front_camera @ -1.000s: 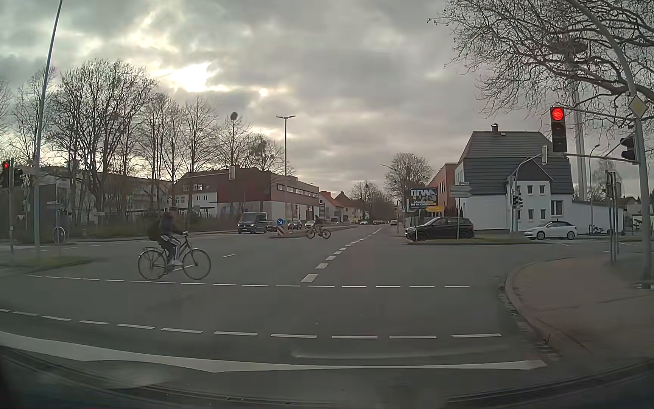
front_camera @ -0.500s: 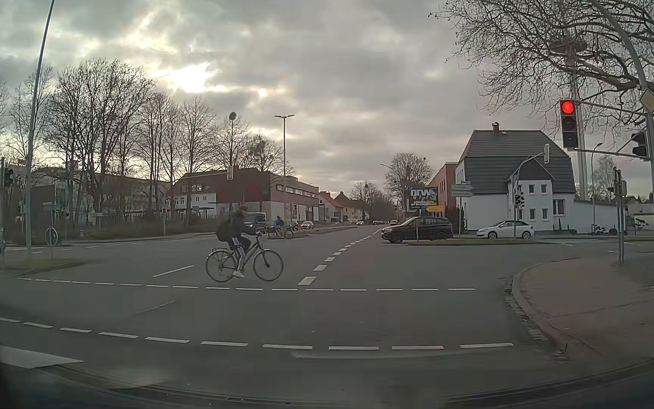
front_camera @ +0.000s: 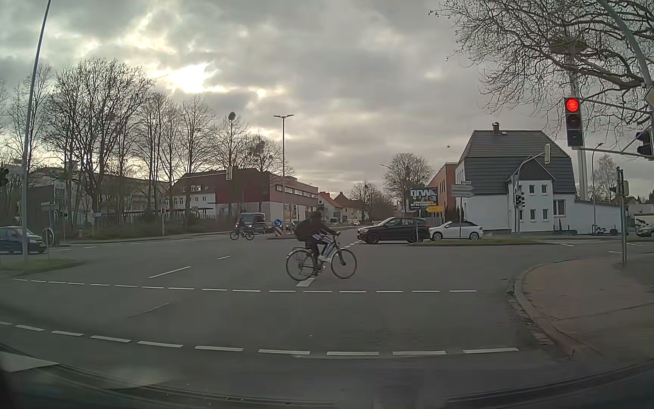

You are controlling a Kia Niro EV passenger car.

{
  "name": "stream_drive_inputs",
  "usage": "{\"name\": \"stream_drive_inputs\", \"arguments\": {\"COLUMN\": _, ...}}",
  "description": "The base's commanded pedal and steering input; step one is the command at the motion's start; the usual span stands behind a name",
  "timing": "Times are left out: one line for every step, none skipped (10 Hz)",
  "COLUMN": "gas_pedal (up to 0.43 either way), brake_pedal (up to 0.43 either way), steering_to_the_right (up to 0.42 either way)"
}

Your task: Follow the waypoints while adhering to traffic rules and regulations

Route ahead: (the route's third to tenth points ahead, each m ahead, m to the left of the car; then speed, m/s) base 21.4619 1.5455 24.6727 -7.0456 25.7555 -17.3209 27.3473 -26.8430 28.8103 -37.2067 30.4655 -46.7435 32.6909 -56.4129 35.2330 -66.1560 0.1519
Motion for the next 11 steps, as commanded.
{"name": "stream_drive_inputs", "arguments": {"gas_pedal": 0.0, "brake_pedal": 0.256, "steering_to_the_right": 0.01}}
{"name": "stream_drive_inputs", "arguments": {"gas_pedal": 0.0, "brake_pedal": 0.256, "steering_to_the_right": 0.01}}
{"name": "stream_drive_inputs", "arguments": {"gas_pedal": 0.0, "brake_pedal": 0.262, "steering_to_the_right": 0.01}}
{"name": "stream_drive_inputs", "arguments": {"gas_pedal": 0.0, "brake_pedal": 0.287, "steering_to_the_right": 0.01}}
{"name": "stream_drive_inputs", "arguments": {"gas_pedal": 0.0, "brake_pedal": 0.293, "steering_to_the_right": 0.01}}
{"name": "stream_drive_inputs", "arguments": {"gas_pedal": 0.0, "brake_pedal": 0.299, "steering_to_the_right": 0.01}}
{"name": "stream_drive_inputs", "arguments": {"gas_pedal": 0.0, "brake_pedal": 0.311, "steering_to_the_right": 0.01}}
{"name": "stream_drive_inputs", "arguments": {"gas_pedal": 0.0, "brake_pedal": 0.311, "steering_to_the_right": 0.01}}
{"name": "stream_drive_inputs", "arguments": {"gas_pedal": 0.0, "brake_pedal": 0.311, "steering_to_the_right": 0.01}}
{"name": "stream_drive_inputs", "arguments": {"gas_pedal": 0.0, "brake_pedal": 0.317, "steering_to_the_right": 0.01}}
{"name": "stream_drive_inputs", "arguments": {"gas_pedal": 0.0, "brake_pedal": 0.317, "steering_to_the_right": 0.009}}
